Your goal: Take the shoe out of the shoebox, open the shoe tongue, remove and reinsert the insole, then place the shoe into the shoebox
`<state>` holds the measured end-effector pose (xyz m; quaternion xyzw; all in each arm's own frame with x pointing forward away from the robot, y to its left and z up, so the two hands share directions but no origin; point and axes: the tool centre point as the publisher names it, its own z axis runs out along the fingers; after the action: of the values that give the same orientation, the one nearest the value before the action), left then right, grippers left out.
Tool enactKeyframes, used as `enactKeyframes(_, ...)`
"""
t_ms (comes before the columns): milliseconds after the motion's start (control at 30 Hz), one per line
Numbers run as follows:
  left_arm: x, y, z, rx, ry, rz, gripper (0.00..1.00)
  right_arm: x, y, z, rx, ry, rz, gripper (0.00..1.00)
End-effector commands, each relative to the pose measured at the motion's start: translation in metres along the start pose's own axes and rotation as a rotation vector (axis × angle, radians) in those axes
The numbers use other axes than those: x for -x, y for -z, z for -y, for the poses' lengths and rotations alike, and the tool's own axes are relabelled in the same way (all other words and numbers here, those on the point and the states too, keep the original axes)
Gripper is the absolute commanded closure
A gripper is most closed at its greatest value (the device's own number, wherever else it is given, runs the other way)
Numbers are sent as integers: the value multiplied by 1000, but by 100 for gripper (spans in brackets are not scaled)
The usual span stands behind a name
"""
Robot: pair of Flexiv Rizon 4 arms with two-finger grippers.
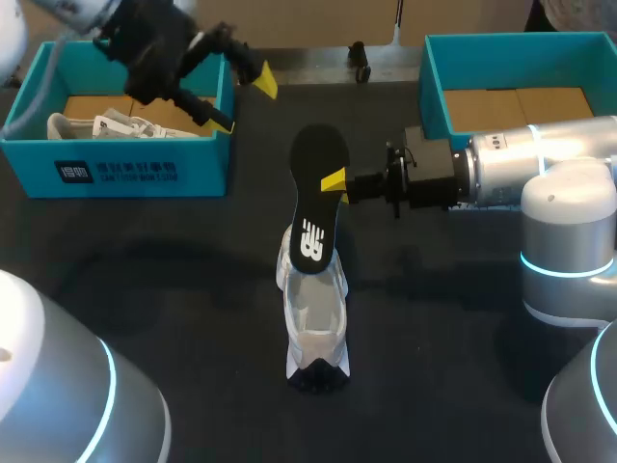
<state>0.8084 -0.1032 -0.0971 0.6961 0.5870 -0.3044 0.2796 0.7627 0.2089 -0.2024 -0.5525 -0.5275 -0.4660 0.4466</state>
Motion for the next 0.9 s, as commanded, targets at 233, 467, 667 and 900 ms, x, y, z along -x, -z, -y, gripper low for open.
enactKeyframes(233, -10, 1, 5, 10, -9, 544, 0, -1, -1, 1, 2, -1, 4, 100)
enactKeyframes(467, -9, -1, 12, 4, -26, 559, 0, -1, -1, 1, 2, -1, 4, 100)
enactKeyframes(667, -20, -1, 16, 17, -46, 567, 0, -1, -1, 1, 2, -1, 4, 100)
enactKeyframes(900, -45, -18, 14, 48, -36, 557, 0, -1, -1, 1, 2, -1, 4, 100)
